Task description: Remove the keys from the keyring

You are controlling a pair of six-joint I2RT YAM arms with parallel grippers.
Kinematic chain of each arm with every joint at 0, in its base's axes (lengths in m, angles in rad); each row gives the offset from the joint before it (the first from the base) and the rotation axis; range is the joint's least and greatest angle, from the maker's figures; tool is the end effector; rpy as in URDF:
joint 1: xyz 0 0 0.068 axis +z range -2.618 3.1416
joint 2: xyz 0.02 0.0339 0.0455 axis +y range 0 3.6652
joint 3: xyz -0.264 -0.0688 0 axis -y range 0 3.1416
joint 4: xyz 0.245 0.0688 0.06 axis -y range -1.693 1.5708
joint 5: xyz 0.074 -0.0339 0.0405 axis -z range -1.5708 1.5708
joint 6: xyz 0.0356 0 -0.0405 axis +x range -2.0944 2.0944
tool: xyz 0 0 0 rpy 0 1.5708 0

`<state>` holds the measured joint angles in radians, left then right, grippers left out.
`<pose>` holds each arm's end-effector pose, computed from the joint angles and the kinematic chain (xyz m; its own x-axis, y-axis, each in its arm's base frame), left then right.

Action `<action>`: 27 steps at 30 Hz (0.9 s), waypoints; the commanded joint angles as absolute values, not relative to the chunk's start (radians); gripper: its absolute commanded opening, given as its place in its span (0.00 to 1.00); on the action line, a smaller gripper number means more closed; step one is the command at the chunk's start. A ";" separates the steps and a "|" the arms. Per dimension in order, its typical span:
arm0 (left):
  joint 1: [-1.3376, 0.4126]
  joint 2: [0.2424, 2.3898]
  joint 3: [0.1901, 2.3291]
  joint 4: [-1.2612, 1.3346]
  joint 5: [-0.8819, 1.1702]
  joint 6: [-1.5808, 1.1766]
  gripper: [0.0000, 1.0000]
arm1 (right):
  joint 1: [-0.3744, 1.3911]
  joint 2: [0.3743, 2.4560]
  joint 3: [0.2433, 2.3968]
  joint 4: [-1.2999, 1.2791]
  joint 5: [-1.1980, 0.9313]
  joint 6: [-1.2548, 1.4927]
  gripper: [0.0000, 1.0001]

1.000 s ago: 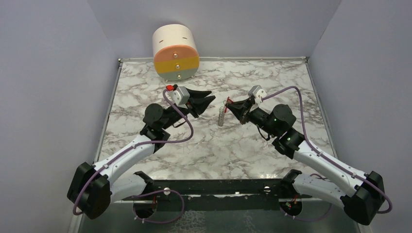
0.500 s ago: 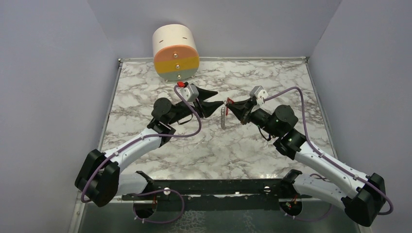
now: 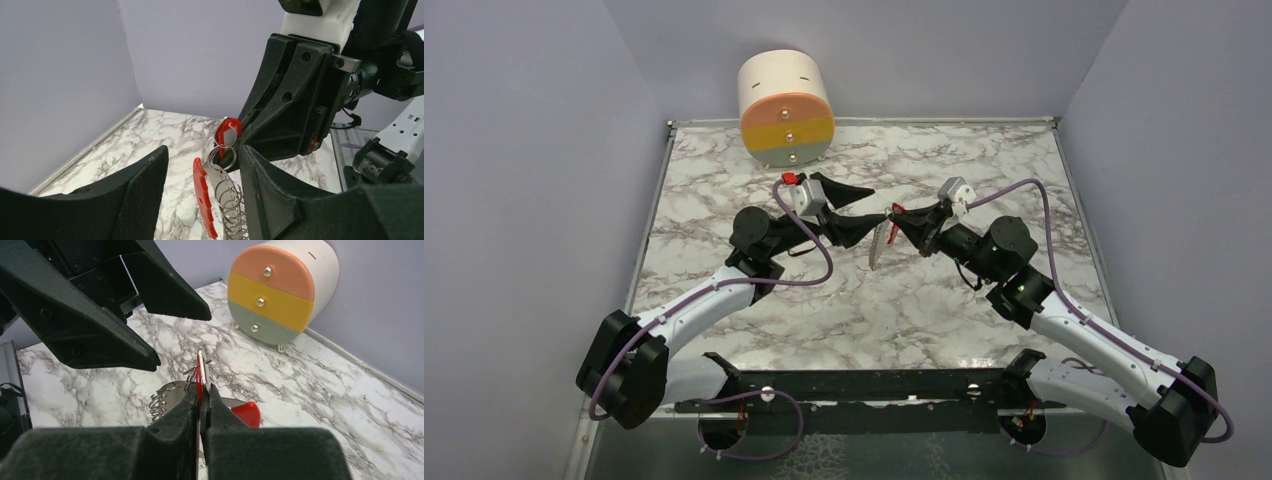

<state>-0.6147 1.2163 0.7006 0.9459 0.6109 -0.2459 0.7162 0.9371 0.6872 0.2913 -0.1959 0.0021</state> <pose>0.2046 -0.1694 0.3355 0.1118 -0.3230 -0.9398 0.9542 0.2989 0.0108 0.1650 0.1528 0.3283 0.0296 0.0285 -0.9992 -0.7907 0.6121 -0.0060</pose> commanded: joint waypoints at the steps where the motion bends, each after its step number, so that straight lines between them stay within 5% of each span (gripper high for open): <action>1: -0.612 1.242 0.697 0.998 0.649 -0.271 0.57 | 0.716 0.919 0.718 0.308 -0.216 -0.004 0.01; 27: -0.611 1.315 0.718 1.084 0.691 -0.288 0.45 | 0.716 0.918 0.724 0.299 -0.221 -0.008 0.01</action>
<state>-0.6147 1.3140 0.7006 1.0275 0.6472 -0.2840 0.7162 0.9371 0.6872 0.2901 -0.2031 0.0017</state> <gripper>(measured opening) 0.463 0.018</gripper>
